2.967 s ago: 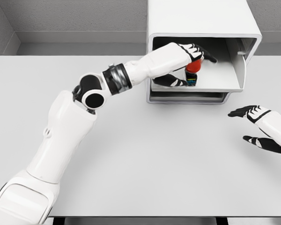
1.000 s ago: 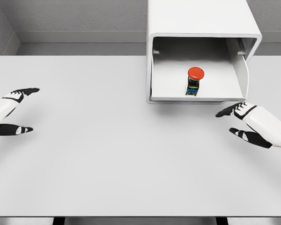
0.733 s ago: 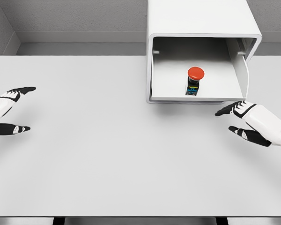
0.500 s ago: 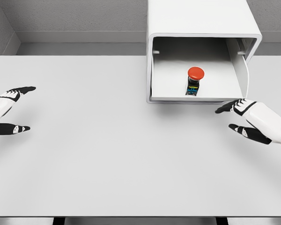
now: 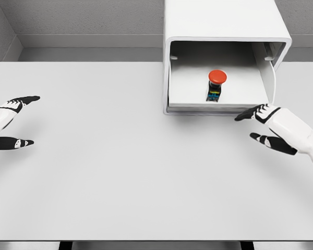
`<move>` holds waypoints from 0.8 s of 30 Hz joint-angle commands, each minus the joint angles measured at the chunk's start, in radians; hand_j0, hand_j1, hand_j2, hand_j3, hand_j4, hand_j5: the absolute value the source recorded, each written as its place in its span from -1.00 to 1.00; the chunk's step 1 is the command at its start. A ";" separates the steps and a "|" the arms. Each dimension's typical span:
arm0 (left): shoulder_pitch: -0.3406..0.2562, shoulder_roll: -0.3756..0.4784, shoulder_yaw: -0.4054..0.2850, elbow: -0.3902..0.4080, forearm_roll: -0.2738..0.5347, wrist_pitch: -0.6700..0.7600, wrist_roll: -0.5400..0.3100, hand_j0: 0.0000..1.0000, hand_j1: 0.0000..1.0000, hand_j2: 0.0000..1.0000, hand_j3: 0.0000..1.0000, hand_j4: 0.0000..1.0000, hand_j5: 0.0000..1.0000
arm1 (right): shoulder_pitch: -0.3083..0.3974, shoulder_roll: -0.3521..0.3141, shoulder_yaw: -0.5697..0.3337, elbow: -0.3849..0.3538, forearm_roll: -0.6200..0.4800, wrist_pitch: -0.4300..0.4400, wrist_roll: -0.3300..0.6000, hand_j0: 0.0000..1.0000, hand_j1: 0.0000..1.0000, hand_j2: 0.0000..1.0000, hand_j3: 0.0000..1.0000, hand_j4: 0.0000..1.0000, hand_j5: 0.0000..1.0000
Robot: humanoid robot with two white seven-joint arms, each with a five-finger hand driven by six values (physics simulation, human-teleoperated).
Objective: Slide open multi-storey tabletop storage cabinets and put open load switch and slide close multi-storey tabletop storage cabinets
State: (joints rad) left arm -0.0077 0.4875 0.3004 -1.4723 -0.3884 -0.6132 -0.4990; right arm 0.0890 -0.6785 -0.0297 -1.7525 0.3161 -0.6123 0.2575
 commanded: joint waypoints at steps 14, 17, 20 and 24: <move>0.002 0.000 0.000 -0.006 0.008 0.002 0.000 1.00 1.00 1.00 1.00 1.00 1.00 | -0.035 0.002 0.048 0.018 -0.005 0.001 0.002 0.45 0.45 0.45 0.45 0.45 0.45; 0.002 0.000 0.000 -0.006 0.008 0.002 0.000 1.00 1.00 1.00 1.00 1.00 1.00 | -0.051 0.002 0.057 0.022 -0.003 0.001 0.002 0.45 0.45 0.45 0.45 0.45 0.45; 0.002 0.000 0.000 -0.006 0.008 0.002 0.000 1.00 1.00 1.00 1.00 1.00 1.00 | -0.064 0.002 0.076 0.034 -0.003 0.001 0.002 0.45 0.45 0.45 0.45 0.45 0.45; 0.002 0.000 0.000 -0.006 0.008 0.002 0.000 1.00 1.00 1.00 1.00 1.00 1.00 | -0.081 0.002 0.086 0.057 -0.003 0.001 0.002 0.45 0.45 0.45 0.45 0.45 0.45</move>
State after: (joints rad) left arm -0.0061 0.4870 0.3004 -1.4783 -0.3884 -0.6132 -0.4990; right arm 0.0046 -0.6756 0.0479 -1.7065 0.3197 -0.6122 0.2597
